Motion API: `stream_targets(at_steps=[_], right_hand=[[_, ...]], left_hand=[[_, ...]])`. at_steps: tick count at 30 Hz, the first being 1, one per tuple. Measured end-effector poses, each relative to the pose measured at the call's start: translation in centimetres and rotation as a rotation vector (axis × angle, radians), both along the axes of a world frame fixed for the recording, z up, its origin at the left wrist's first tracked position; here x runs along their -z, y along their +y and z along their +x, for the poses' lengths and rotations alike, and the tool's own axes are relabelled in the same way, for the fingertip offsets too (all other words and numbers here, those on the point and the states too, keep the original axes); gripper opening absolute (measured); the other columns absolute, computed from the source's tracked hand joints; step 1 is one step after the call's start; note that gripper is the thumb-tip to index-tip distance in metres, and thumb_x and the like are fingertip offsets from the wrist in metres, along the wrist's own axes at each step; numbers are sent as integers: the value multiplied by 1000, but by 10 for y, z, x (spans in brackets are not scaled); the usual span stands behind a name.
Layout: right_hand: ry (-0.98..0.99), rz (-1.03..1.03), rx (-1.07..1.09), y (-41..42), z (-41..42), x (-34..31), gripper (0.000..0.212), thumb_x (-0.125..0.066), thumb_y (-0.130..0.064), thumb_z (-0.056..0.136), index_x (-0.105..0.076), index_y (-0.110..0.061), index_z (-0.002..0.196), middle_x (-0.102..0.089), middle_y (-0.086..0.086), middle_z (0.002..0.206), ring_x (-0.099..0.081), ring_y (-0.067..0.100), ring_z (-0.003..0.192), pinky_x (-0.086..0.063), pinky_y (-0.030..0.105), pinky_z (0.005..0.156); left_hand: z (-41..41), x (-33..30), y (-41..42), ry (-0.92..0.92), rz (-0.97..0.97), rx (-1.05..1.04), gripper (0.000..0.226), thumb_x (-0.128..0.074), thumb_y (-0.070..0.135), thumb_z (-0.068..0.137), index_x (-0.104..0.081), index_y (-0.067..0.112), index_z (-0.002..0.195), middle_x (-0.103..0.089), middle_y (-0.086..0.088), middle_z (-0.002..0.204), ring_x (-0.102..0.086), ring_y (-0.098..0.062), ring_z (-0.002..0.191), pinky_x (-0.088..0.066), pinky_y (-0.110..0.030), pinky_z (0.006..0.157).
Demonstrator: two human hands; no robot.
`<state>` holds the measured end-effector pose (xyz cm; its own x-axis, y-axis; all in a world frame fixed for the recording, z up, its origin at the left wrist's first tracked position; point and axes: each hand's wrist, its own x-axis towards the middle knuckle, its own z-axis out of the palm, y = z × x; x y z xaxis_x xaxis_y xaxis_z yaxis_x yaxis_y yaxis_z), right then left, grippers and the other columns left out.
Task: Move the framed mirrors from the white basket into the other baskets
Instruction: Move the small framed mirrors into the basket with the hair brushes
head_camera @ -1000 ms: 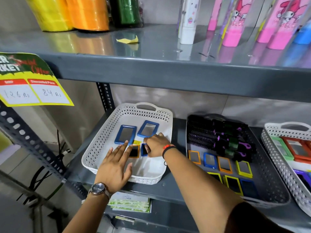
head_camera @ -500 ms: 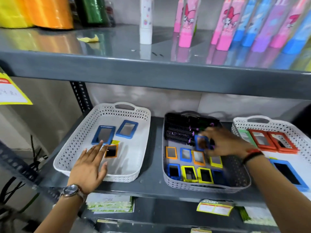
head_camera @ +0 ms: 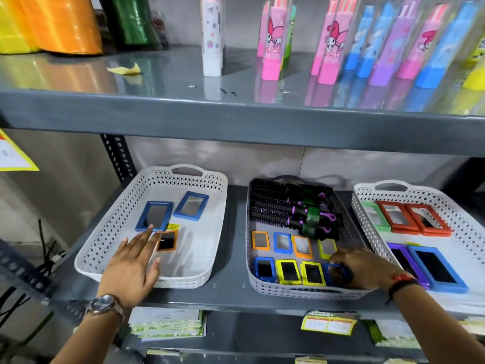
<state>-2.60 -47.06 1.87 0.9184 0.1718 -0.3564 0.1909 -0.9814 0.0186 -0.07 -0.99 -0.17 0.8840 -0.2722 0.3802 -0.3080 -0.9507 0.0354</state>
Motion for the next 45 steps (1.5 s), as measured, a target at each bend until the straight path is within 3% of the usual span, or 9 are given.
stream_targets(at_steps=[4, 11, 16, 21, 25, 32, 39, 42, 45], right_hand=[[-16, -8, -5, 2, -1, 0, 33, -58, -37, 85, -57, -30, 117, -58, -5, 124, -55, 14, 113, -36, 30, 105], [-86, -45, 37, 33, 12, -49, 43, -60, -28, 84, -51, -24, 126, -55, -2, 132, -53, 19, 120, -43, 33, 100], [-283, 269, -205, 147, 59, -66, 35, -52, -24, 86, -56, -20, 121, -58, 3, 123, -56, 25, 115, -45, 36, 97], [-152, 363, -336, 261, 96, -29, 36, -54, -19, 89, -53, -13, 125, -53, 11, 131, -50, 29, 121, -43, 38, 101], [-37, 328, -351, 298, 115, -2, 42, -63, -22, 84, -53, -5, 122, -53, 17, 124, -52, 33, 116, -47, 40, 94], [1, 423, -283, 316, 131, 25, 50, -76, -29, 71, -58, -7, 112, -60, 16, 117, -57, 34, 107, -49, 40, 91], [-72, 415, -308, 315, 131, 22, 42, -72, -34, 74, -61, -4, 101, -63, 18, 107, -59, 35, 100, -51, 39, 84], [-125, 434, -313, 295, 129, 5, 36, -72, -30, 73, -61, -8, 99, -64, 14, 106, -59, 32, 99, -47, 35, 80], [-218, 520, -313, 260, 129, -24, 27, -73, -28, 69, -61, -14, 89, -67, 5, 103, -60, 27, 100, -48, 37, 88]], left_hand=[[1, 0, -1, -27, 0, 4, 55, -33, 30, 81, -57, -6, 115, -59, -26, 116, -61, -40, 96, -23, -38, 94], [-1, -1, -3, -23, -38, -4, 56, -28, 34, 87, -58, -5, 114, -60, -25, 114, -62, -38, 96, -25, -38, 93], [-2, -1, -3, 22, -85, -3, 54, -32, 31, 83, -57, -3, 117, -59, -21, 118, -60, -33, 100, -25, -38, 96], [-1, 1, 1, 56, -84, 8, 55, -35, 31, 80, -54, -1, 122, -57, -19, 123, -58, -32, 105, -24, -37, 99], [-1, 4, 1, 79, -111, 13, 56, -36, 32, 81, -50, 3, 126, -54, -18, 126, -56, -32, 108, -22, -37, 100], [0, 3, 1, 87, -155, 19, 54, -37, 32, 80, -39, 8, 129, -52, -18, 129, -53, -32, 112, -10, -29, 107], [1, 4, 1, 93, -126, 18, 54, -36, 32, 81, -47, 6, 127, -51, -18, 130, -54, -32, 111, -21, -37, 101], [1, 3, 0, 72, -99, 28, 54, -21, 40, 93, -46, 6, 128, -51, -18, 130, -50, -30, 115, -18, -34, 104], [2, 1, 6, 56, -97, 24, 61, -10, 45, 94, -43, 7, 129, -51, -18, 130, -40, -26, 117, -14, -31, 106]])
